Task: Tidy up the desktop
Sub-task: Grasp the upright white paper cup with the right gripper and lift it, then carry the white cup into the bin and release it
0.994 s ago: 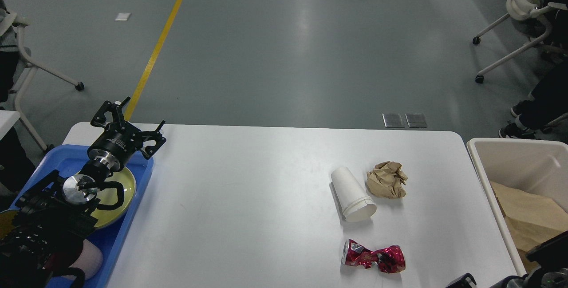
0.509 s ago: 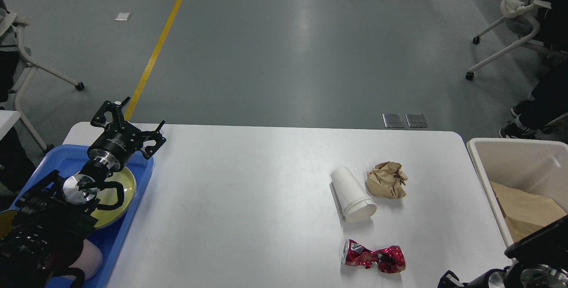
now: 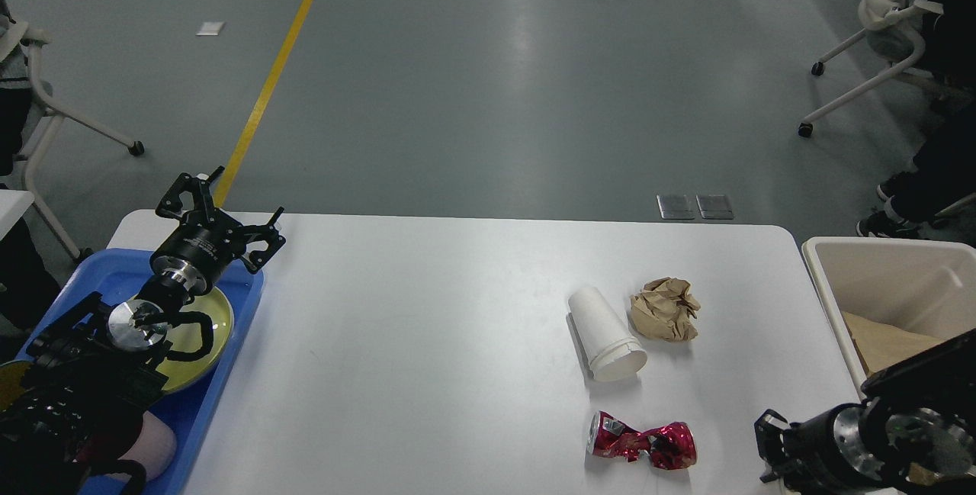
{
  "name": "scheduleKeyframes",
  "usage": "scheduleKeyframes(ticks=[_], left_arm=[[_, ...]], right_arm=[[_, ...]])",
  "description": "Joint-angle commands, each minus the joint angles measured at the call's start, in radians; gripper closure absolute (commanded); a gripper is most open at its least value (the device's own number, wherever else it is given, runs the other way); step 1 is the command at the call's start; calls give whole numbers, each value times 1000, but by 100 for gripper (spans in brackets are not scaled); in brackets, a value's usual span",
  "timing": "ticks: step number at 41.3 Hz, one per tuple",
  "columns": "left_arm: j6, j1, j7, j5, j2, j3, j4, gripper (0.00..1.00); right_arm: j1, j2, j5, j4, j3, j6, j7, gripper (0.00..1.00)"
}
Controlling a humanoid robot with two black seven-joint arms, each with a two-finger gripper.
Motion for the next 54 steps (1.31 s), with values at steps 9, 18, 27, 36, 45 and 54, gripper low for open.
scheduleKeyframes(ticks=[9,18,27,36,45,54], left_arm=[[0,0,0,1,0,0,2,0],[0,0,0,-1,0,0,2,0],[0,0,0,-1,0,0,2,0],[0,0,0,-1,0,0,2,0],[0,0,0,-1,0,0,2,0],[0,0,0,1,0,0,0,0]], right_arm=[[138,51,-3,-88,2,10,-23,100],[334,59,-6,-213,-9,209,-37,100],[613,114,-43,-211,2,459,-36,100],[686,140,-167,-179,67,539,-36,100],[608,131,-328,-252,5,504,-36,100],[303,93,-447,-616,-163,366,-36,100]])
